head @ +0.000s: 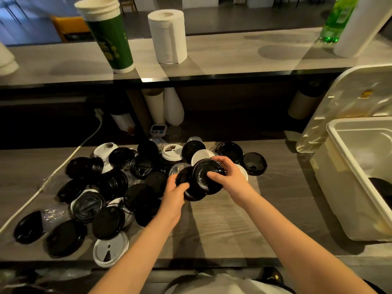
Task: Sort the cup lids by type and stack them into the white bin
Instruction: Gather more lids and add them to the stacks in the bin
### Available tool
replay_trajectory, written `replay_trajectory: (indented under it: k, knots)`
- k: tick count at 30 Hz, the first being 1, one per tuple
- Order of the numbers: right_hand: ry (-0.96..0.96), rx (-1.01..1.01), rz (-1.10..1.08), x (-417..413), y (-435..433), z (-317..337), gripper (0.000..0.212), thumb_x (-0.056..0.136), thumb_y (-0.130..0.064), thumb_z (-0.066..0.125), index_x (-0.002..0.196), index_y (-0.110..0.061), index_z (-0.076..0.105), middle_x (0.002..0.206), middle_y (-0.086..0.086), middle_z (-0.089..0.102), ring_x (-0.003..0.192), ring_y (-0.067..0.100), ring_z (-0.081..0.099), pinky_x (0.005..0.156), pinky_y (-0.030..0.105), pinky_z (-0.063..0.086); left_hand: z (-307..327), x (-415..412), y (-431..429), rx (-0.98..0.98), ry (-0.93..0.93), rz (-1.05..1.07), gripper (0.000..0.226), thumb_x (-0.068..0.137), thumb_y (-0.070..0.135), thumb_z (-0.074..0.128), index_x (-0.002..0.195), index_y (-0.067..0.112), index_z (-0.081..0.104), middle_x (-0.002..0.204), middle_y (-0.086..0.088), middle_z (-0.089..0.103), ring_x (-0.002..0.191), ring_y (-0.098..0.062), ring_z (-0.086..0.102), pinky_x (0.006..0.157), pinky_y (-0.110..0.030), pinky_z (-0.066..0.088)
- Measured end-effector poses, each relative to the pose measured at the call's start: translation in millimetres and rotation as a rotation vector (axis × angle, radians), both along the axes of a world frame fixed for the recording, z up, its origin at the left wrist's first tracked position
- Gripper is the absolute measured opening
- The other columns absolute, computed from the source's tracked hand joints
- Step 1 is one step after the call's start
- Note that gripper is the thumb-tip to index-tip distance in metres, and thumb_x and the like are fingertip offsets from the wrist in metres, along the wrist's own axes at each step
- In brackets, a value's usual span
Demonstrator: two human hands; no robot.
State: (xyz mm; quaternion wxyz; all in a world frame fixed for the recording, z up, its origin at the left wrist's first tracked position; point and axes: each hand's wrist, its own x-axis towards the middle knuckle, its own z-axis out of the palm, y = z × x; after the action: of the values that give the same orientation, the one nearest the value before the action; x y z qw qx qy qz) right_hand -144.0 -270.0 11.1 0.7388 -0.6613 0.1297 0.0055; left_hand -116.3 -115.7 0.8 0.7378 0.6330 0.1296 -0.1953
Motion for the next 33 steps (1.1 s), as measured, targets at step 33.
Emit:
replay_trajectory:
  k: [33]
  knots:
    - [0.295, -1.200, 0.257, 25, -76, -55, 0.064, 0.086, -0.042, 0.061, 0.140, -0.017, 0.038, 0.140, 0.004, 0.042, 0.127, 0.026, 0.038, 0.099, 0.038, 0.042, -2, 48, 3, 0.126, -0.014, -0.057, 0.029, 0.089, -0.005, 0.048, 0.097, 0.023, 0.053, 0.102, -0.003, 0.061, 0.094, -0.017, 0.059, 0.078, -0.032, 0.050]
